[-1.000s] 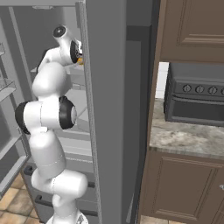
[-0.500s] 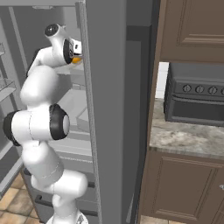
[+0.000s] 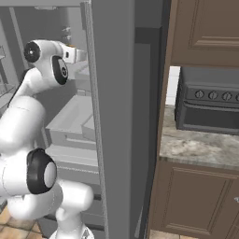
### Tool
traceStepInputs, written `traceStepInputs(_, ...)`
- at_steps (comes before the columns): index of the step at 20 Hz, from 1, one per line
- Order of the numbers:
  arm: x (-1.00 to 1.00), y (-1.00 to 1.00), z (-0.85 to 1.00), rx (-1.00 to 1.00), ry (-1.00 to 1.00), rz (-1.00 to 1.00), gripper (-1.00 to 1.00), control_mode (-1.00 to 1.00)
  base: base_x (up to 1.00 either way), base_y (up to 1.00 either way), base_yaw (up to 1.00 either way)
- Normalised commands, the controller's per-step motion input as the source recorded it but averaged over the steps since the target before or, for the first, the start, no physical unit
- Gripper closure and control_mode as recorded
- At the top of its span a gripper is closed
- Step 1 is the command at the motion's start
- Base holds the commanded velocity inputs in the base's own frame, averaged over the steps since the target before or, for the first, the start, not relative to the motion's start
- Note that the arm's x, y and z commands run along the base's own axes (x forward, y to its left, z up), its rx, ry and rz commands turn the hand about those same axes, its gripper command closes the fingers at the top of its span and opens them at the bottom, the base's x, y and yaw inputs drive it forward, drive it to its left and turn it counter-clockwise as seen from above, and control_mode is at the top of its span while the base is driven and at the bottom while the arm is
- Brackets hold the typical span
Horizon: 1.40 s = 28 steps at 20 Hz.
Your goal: Pick the orange and peach from the fridge and place them on the plate next to the blender to make a fruit smoothie.
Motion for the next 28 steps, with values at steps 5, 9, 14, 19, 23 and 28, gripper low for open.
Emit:
traceStepInputs(5,-1.00,-0.06,0.45,0.11,-0.07,0.00,1.00,-1.00,0.00,0.00,0.00)
traceStepInputs(9,-1.00,-0.10,0.12,0.05,0.08,0.00,1.00,-1.00,0.00,0.00,0.00)
traceStepInputs(14,-1.00,-0.11,0.00,0.00,0.22,0.04,1.00,-1.00,0.00,0.00,0.00)
traceStepInputs(19,-1.00,0.00,-0.32,0.00,0.43,0.10,1.00,-1.00,0.00,0.00,0.00)
traceStepInputs(23,-1.00,0.00,-0.87,0.00,0.45,0.10,1.00,-1.00,0.00,0.00,0.00)
traceStepInputs(28,-0.90,0.00,-1.00,-0.03,0.23,0.02,1.00,-1.00,0.00,0.00,0.00)
